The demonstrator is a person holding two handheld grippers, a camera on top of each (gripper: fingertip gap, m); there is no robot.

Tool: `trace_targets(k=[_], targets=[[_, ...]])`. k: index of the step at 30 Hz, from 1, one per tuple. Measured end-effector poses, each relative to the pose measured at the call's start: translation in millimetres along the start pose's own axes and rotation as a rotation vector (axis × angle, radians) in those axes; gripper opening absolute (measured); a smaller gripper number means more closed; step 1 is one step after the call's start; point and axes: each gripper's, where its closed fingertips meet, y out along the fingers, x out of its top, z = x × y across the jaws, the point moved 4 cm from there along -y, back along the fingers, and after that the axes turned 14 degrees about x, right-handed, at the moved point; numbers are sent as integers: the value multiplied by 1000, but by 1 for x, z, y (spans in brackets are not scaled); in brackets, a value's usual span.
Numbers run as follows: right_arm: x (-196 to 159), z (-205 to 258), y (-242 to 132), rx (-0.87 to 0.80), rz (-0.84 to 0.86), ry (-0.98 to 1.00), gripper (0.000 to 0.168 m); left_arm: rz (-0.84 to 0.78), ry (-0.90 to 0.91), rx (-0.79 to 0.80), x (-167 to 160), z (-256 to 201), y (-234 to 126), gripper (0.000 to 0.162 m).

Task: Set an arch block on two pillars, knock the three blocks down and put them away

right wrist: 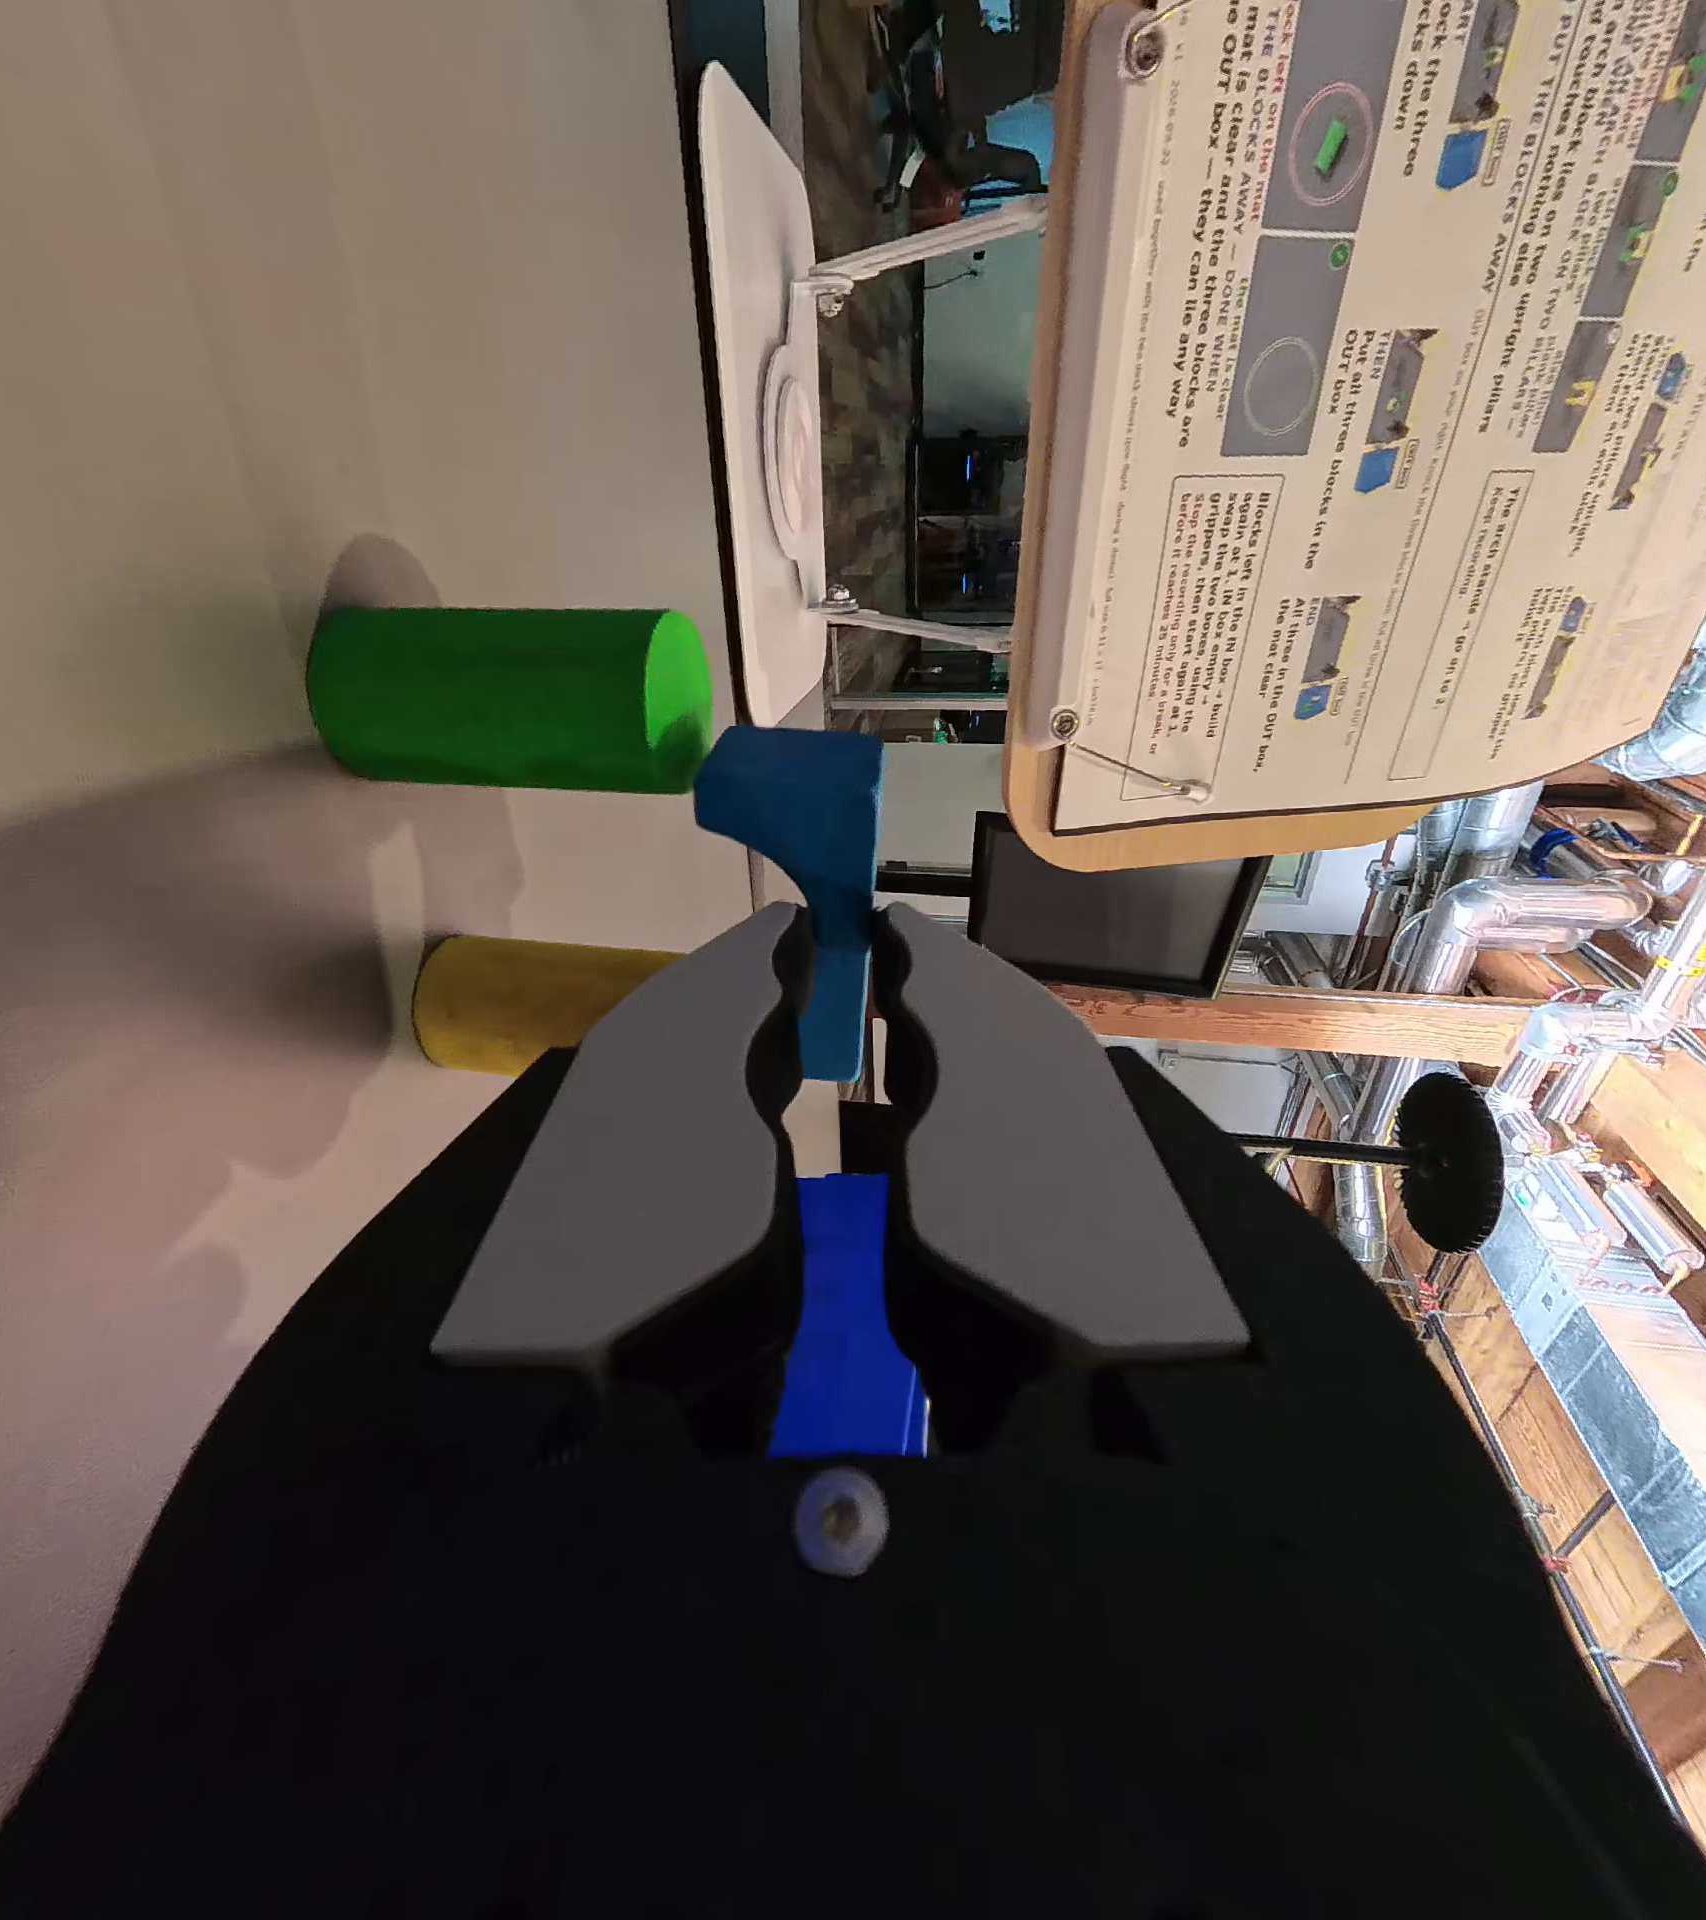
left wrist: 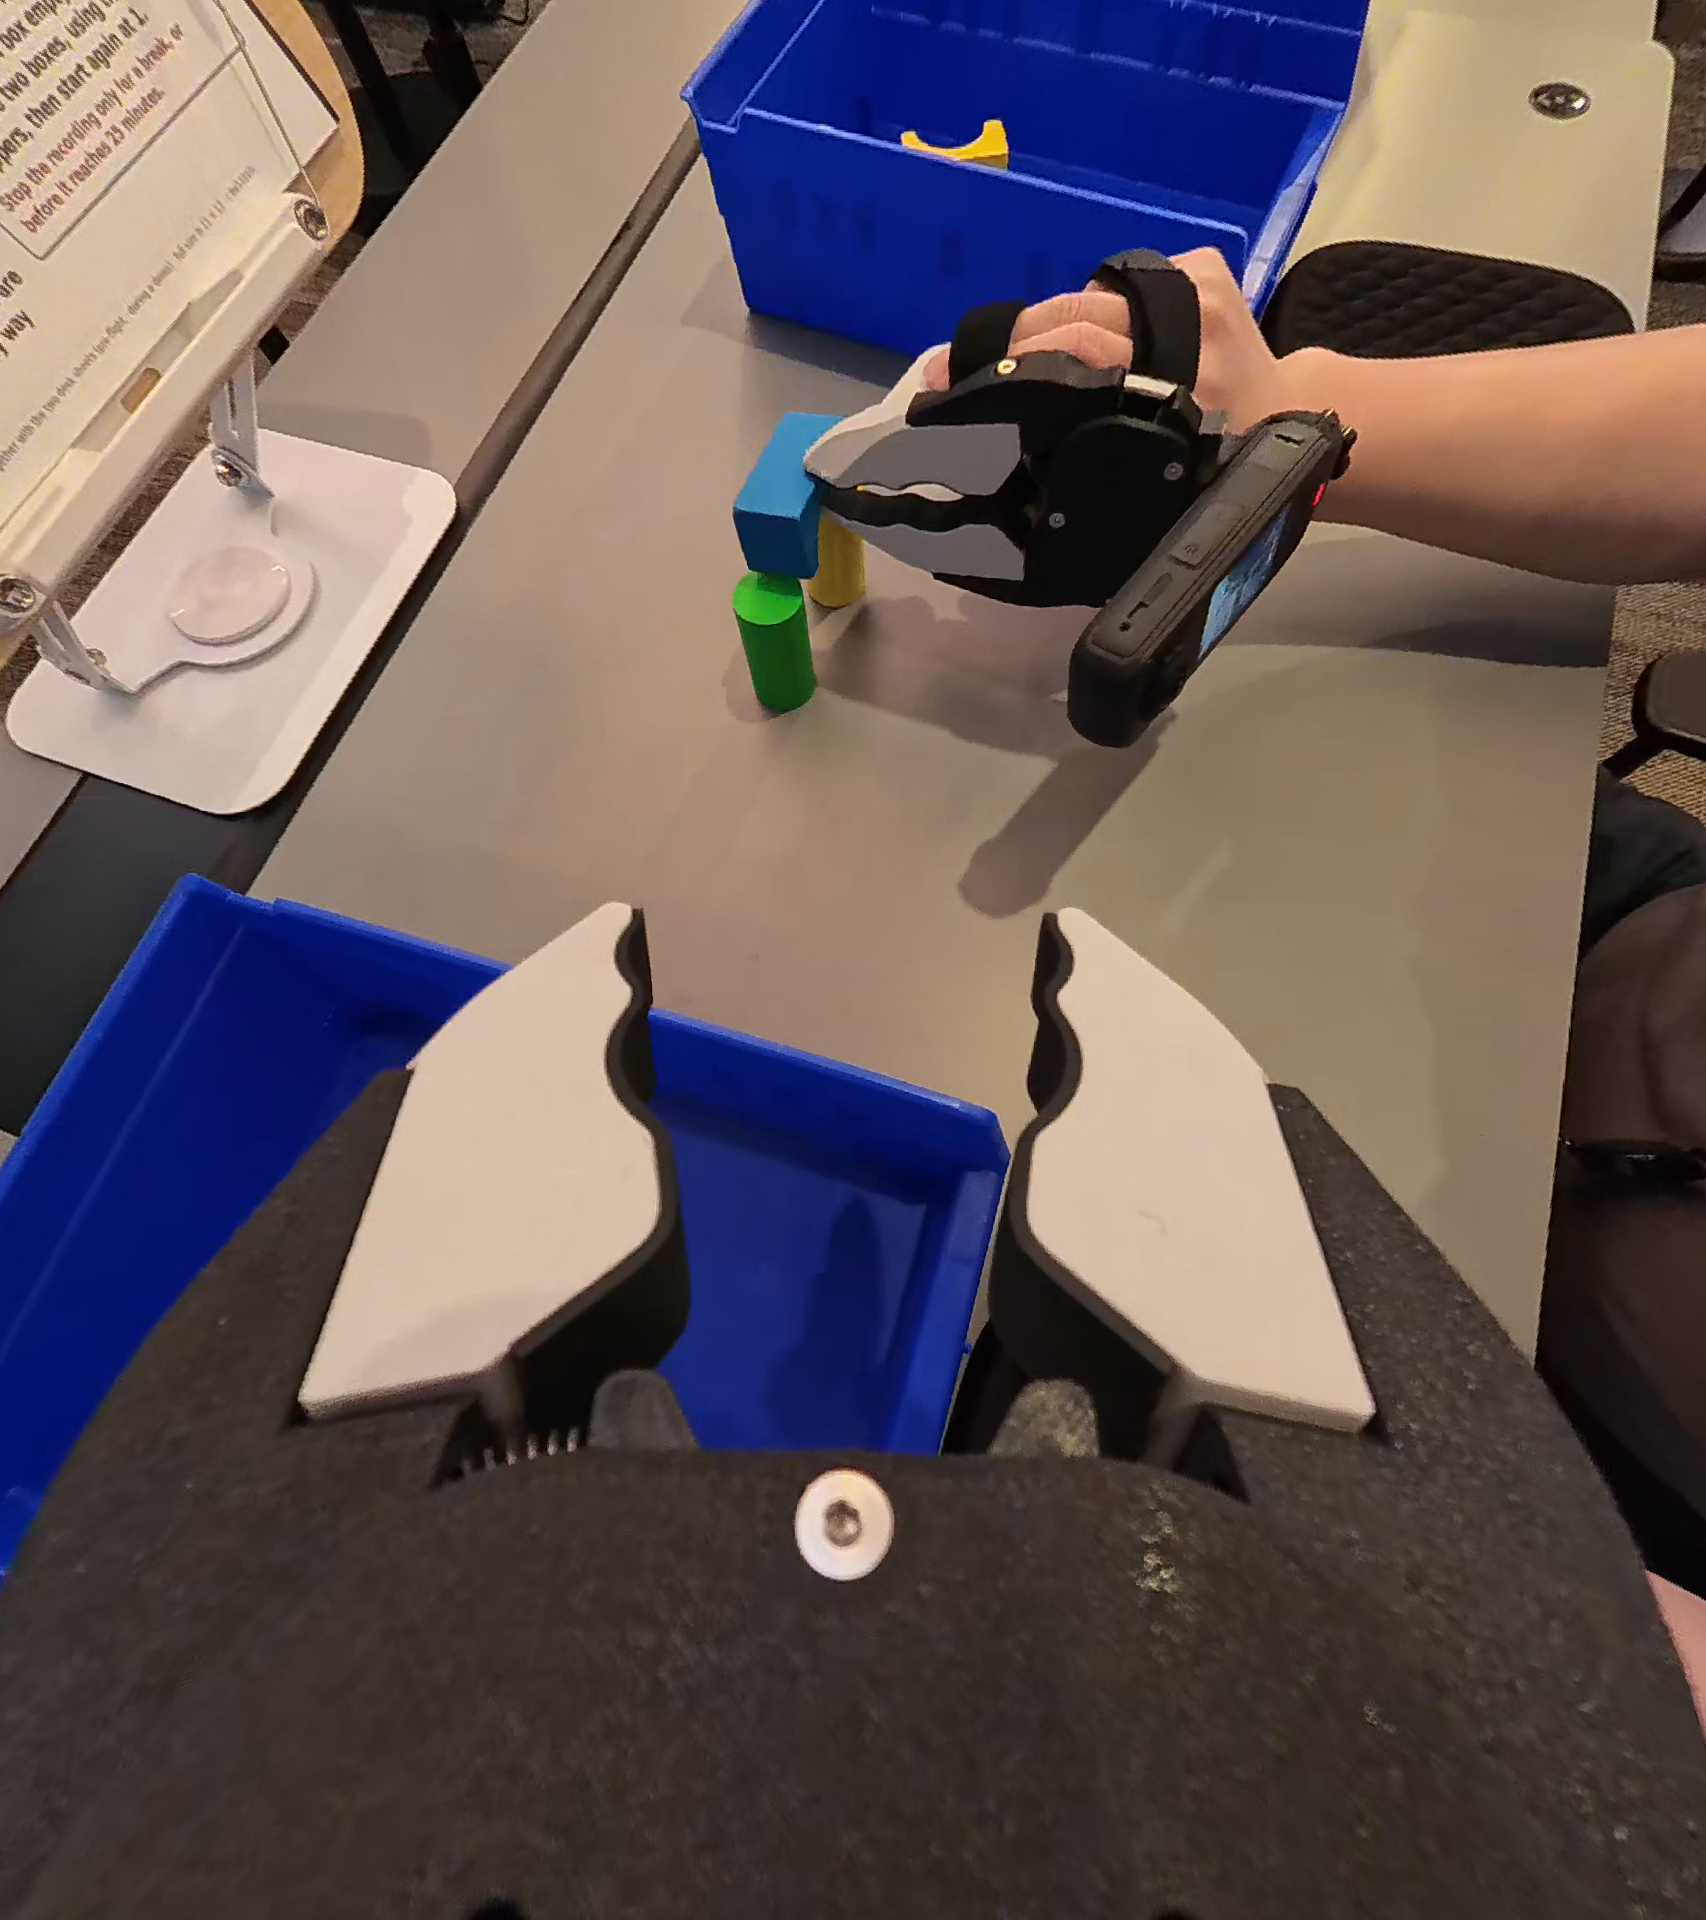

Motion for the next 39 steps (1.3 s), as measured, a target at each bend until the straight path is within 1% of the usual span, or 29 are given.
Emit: trace_targets(k=[9,13,18,24,26,29,32,34,35,37,38,39], targets=[[2,1,4,-12,9,-18,12,48,28,-1,-5,-3,6,71],[3,1,3,-24,-6,-12,13,41,1,-23,-4,-3,6,69],[5,2,3,-39,-5,-16,25,62,-17,-23,-9,0,7,70],[4,-2,-10,-40,-41,-7,29,64,-21,-24,-10,0,5,71],[0,-6,-21,-19,-88,27,30,60,-23,-11,-11,2,2,72],[-10,-28,-44,0,-211,148,32,-1,-55,2,-4,7,-5,71],[-21,-64,-68,49,-394,337,32,-141,-103,2,14,11,-16,71],[-30,-89,-75,110,-501,494,32,-250,-144,-23,28,11,-26,72],[-36,-101,-75,138,-544,578,32,-298,-163,-46,34,9,-31,72],[-46,-120,-68,256,-608,762,30,-377,-197,-91,45,5,-38,77],[-52,-127,-60,329,-614,862,30,-404,-205,-106,49,3,-41,77],[-56,-131,-50,422,-609,952,28,-425,-213,-105,52,2,-42,81]])
